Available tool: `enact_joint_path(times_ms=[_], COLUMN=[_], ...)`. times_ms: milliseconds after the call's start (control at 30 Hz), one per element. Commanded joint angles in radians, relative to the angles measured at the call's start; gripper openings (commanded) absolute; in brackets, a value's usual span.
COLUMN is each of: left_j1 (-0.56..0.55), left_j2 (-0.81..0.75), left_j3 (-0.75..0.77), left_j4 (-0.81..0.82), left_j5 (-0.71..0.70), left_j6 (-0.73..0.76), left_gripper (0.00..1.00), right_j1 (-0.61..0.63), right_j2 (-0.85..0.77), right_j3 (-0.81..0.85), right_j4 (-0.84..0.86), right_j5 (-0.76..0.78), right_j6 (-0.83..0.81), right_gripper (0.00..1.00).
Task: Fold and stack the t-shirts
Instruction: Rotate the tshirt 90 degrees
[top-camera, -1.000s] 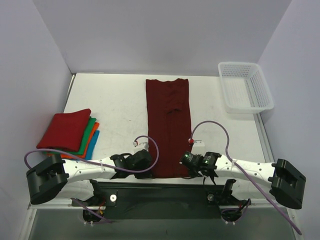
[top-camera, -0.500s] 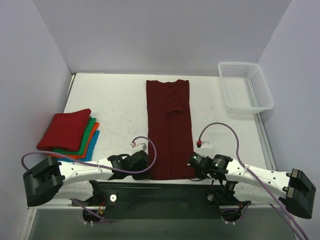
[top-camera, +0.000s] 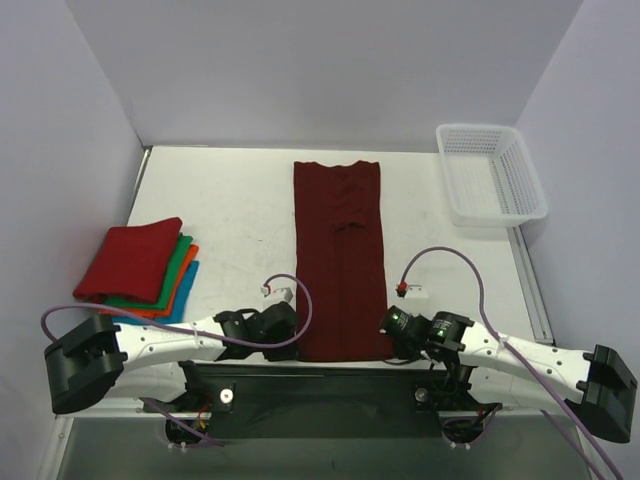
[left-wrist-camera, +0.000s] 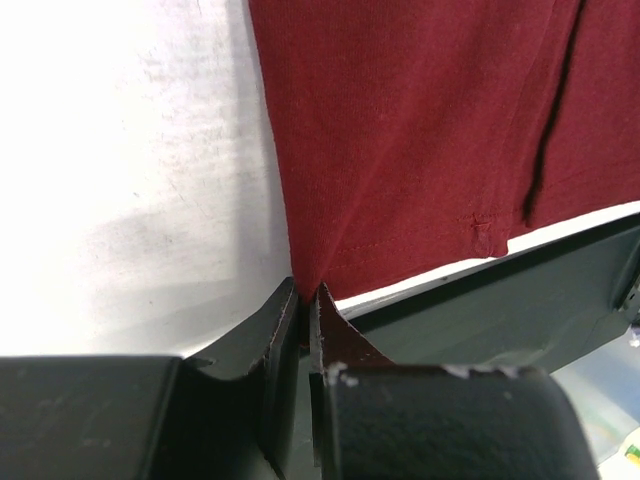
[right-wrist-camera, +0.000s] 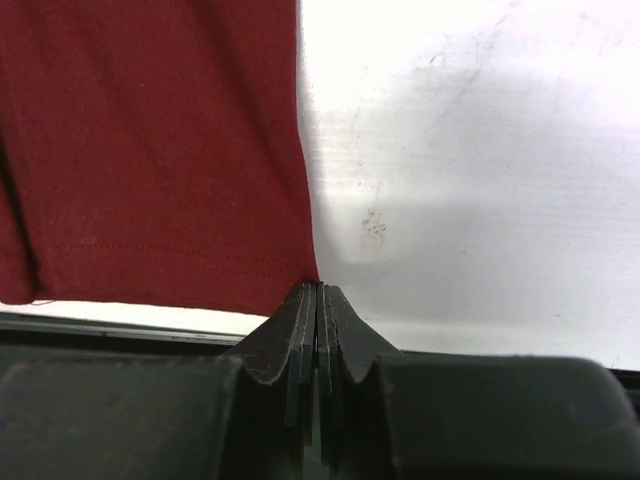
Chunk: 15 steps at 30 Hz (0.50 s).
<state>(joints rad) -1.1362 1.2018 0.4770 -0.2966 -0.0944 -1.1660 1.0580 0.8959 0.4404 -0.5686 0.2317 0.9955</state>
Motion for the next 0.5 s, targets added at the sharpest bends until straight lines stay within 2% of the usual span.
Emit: enact_joint_path(times_ms=[0, 33, 100, 133, 167, 233, 267, 367, 467], left_j1=[-0.013, -0.020, -0.033, -0.037, -0.040, -0.040, -0.040, -0.031, 0.010], left_j2=[-0.015, -0.018, -0.041, -0.054, -0.085, -0.123, -0.164, -0.241, -0.287], left_j3=[-0.012, -0.006, 0.008, 0.020, 0.026, 0.040, 0.043, 0.048, 0.026], left_j4=[-0.081, -0.091, -0.134, -0.156, -0.179, -0.248, -0.271, -0.349, -0.371], left_j5=[0.021, 0.027, 0.028, 0.021, 0.019, 0.010, 0.005, -0.027, -0.036], left_j6=[0.029, 0.035, 0.042, 0.043, 0.045, 0.045, 0.046, 0.031, 0.034], left_gripper=[0.11, 0.21, 0.33, 0.43, 0.49, 0.55, 0.59, 0.60, 0.60], right_j1=[0.026, 0.033, 0.039, 0.039, 0.036, 0.028, 0.020, -0.044, -0.157], right_j2=[0.017, 0.020, 0.005, -0.008, -0.046, -0.087, -0.125, -0.170, -0.209], right_j3=[-0.002, -0.002, -0.006, -0.006, -0.006, -0.009, -0.011, -0.031, -0.058], right_j4=[-0.073, -0.073, -0.073, -0.073, -0.076, -0.077, -0.077, -0.076, -0.044], right_j5=[0.003, 0.004, -0.003, -0.006, -0.008, -0.017, -0.022, -0.052, -0.153], right_j6=[0.021, 0.026, 0.034, 0.037, 0.038, 0.045, 0.045, 0.045, -0.010], right_gripper=[0.01, 0.15, 0.33, 0.44, 0.48, 0.50, 0.48, 0.38, 0.33])
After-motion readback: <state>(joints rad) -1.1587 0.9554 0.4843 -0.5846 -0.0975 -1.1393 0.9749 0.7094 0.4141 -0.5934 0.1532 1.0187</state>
